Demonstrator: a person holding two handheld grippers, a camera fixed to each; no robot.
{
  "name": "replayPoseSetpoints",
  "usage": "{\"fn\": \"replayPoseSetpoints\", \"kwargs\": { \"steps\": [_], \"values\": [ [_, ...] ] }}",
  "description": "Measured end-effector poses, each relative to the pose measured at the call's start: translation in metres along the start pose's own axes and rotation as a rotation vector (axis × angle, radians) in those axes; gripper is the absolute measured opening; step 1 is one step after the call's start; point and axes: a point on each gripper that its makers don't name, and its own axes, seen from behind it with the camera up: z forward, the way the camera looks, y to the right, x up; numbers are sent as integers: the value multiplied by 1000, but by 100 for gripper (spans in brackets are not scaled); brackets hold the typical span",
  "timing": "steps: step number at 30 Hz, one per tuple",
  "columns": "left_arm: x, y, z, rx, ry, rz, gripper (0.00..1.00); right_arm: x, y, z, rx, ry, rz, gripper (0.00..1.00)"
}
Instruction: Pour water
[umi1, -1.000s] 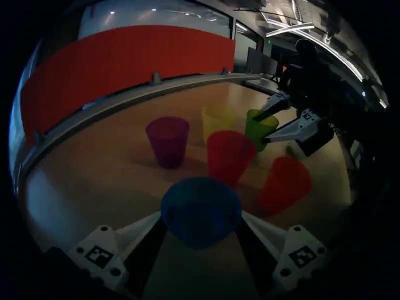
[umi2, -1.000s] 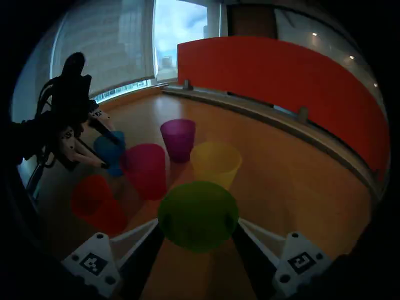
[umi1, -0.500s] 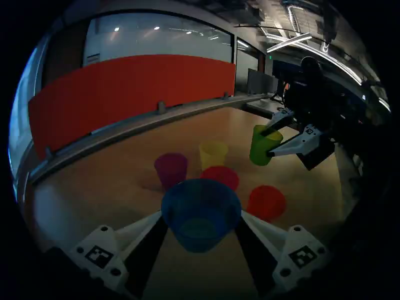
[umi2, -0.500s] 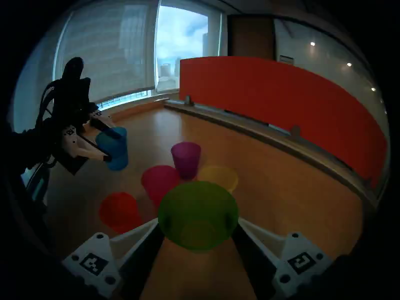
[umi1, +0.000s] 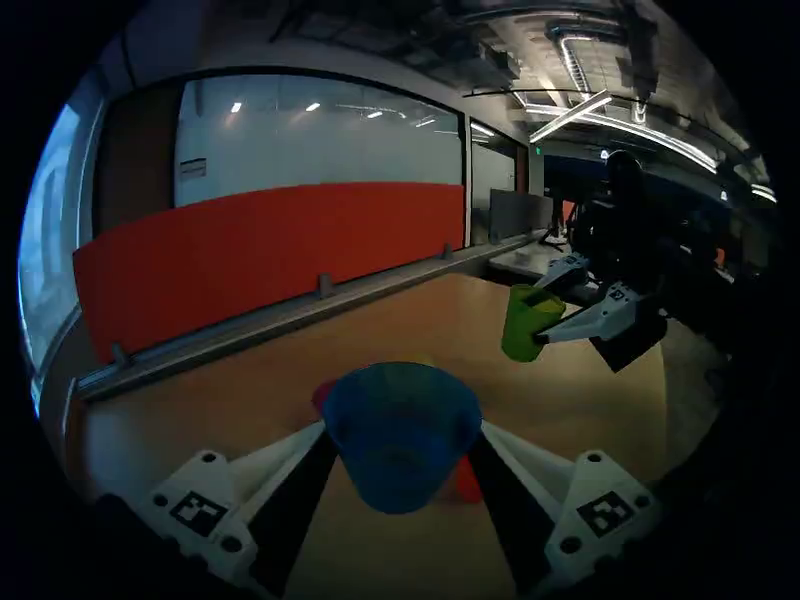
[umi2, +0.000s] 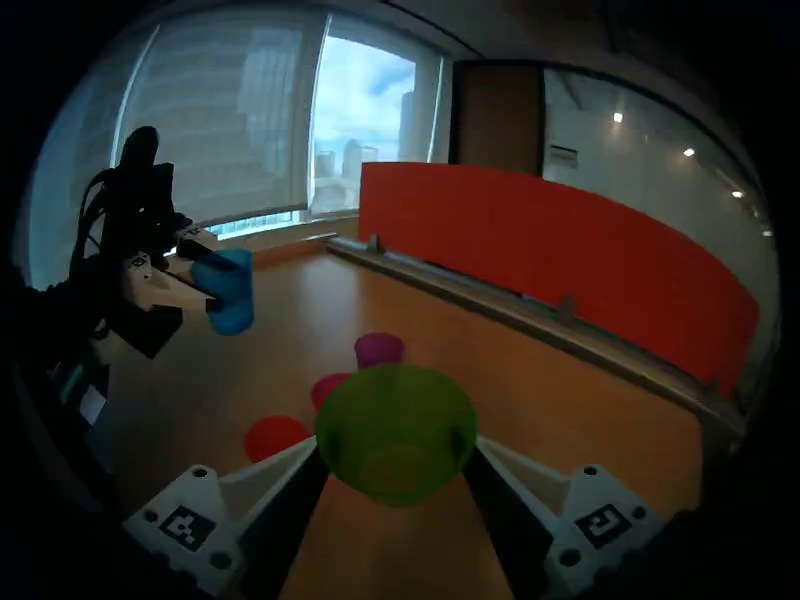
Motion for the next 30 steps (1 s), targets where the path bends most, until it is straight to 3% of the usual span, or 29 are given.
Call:
{"fn": "replayPoseSetpoints", "kwargs": {
  "steps": [15, 30],
  "values": [
    [60, 22, -31, 13, 165, 19, 85, 36, -5, -32, -24, 108, -24, 89],
    [74, 34, -35, -3, 211, 23, 85, 58, -11, -37, -27, 217, -34, 89]
  ]
}}
